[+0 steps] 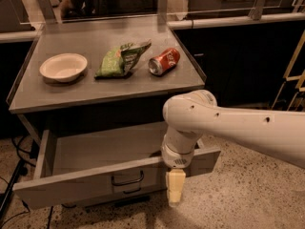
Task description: Open top drawer
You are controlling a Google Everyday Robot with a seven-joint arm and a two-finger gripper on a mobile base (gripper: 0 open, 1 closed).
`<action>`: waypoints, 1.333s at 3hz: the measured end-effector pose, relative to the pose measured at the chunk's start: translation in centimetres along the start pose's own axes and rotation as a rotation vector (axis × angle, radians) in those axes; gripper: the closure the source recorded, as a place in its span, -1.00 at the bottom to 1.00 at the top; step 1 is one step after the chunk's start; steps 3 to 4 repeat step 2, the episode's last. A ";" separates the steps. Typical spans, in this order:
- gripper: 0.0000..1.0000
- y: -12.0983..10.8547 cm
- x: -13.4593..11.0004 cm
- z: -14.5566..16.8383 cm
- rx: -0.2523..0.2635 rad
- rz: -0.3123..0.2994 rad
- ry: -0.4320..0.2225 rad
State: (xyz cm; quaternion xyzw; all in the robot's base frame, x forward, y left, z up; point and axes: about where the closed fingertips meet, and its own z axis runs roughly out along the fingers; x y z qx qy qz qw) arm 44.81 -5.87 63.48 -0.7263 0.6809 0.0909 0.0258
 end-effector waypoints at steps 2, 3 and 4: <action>-1.00 1.4 0.5 -0.1 -0.024 0.013 0.003; -1.00 1.4 0.5 -0.1 -0.024 0.013 0.003; -1.00 1.4 0.5 -0.1 -0.024 0.013 0.003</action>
Offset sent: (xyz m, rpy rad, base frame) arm -0.1401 -0.0610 0.0002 -0.0434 0.1975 -0.0513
